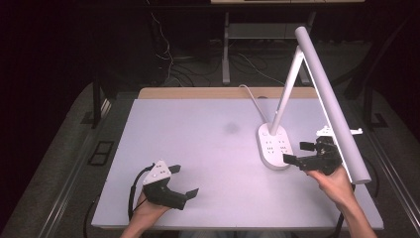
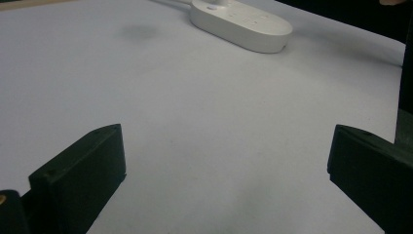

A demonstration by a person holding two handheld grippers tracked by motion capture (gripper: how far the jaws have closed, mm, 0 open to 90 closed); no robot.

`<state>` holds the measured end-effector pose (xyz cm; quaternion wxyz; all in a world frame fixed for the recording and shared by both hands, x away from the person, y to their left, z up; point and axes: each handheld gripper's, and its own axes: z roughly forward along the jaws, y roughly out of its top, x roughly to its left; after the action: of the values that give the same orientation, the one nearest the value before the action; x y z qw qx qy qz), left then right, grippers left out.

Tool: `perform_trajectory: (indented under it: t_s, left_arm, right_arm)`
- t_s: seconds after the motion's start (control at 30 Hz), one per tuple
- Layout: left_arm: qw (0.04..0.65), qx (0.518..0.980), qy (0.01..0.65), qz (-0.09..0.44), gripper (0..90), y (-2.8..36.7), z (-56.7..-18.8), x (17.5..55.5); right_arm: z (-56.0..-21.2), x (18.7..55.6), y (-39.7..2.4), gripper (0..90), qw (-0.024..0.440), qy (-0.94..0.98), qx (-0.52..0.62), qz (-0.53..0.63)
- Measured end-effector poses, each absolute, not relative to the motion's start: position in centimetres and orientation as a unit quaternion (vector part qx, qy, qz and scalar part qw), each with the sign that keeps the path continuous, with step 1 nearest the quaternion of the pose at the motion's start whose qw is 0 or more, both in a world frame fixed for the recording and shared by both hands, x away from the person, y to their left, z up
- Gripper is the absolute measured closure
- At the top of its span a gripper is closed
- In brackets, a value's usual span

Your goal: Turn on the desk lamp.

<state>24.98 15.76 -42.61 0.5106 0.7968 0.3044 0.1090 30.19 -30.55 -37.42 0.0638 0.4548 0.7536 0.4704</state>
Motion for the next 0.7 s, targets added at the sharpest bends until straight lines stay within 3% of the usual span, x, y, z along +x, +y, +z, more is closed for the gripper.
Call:
perform_trajectory:
  t_s: [0.7]
  left_arm:
    - [0.509, 0.798, 0.304, 0.109, 0.0, 15.8, -42.6, 25.0]
  right_arm:
    - [-41.6, 25.4, -29.0, 0.4, 0.078, 0.749, 0.431, 0.497]
